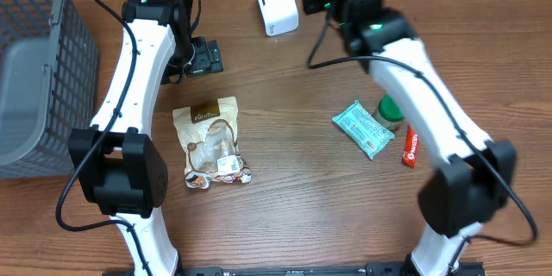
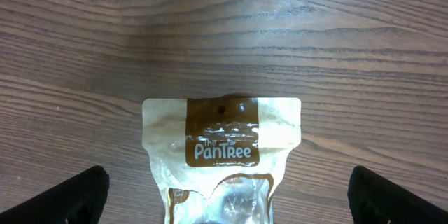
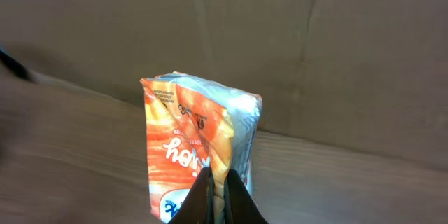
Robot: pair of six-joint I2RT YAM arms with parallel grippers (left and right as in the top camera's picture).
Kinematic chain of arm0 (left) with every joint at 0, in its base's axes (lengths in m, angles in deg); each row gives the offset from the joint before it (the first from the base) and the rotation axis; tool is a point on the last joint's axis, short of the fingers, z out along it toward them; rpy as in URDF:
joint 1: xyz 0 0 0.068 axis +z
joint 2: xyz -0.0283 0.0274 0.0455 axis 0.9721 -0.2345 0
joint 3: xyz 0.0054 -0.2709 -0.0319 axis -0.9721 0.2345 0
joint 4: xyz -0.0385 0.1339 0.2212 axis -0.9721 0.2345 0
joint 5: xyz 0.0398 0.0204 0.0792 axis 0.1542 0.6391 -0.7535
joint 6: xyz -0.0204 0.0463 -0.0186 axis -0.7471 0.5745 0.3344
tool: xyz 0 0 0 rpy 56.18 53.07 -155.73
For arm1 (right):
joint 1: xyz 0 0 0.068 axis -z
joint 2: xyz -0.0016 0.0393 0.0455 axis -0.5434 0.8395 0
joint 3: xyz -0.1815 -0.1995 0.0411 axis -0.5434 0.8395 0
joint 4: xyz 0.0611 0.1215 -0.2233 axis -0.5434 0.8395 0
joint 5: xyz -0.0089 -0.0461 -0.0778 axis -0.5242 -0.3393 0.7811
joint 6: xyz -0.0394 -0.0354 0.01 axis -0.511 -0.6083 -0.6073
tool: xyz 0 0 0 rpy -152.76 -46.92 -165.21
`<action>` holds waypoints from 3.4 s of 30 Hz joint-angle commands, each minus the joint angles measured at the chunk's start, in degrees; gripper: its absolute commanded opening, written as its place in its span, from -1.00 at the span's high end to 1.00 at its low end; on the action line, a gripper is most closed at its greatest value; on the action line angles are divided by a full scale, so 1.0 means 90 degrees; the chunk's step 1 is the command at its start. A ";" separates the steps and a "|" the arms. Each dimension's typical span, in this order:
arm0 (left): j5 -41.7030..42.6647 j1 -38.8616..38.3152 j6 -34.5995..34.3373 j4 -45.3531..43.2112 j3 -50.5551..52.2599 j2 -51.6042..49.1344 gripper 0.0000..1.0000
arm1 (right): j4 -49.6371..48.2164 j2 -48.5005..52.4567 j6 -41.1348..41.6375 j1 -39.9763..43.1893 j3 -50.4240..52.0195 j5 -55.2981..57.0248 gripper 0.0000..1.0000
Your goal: Scan the item barcode
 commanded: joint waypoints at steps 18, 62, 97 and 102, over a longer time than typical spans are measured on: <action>-0.0039 0.0012 0.0097 -0.0007 -0.0092 0.0000 -1.00 | -0.2667 0.2203 -0.5639 -0.0359 -0.0102 0.1668 0.93; -0.0039 0.0012 0.0097 -0.0005 -0.0092 0.0000 -1.00 | -0.0993 -0.0180 -0.1481 -0.0928 -0.0073 0.3062 0.92; -0.0039 0.0012 0.0097 -0.0007 -0.0092 0.0000 -1.00 | 0.4561 -0.1059 0.1222 0.0112 0.3359 0.1875 0.26; -0.0041 0.0012 0.0097 -0.0005 -0.0092 0.0000 -0.99 | 0.4425 -0.1059 0.1226 0.0126 0.3364 0.1734 0.10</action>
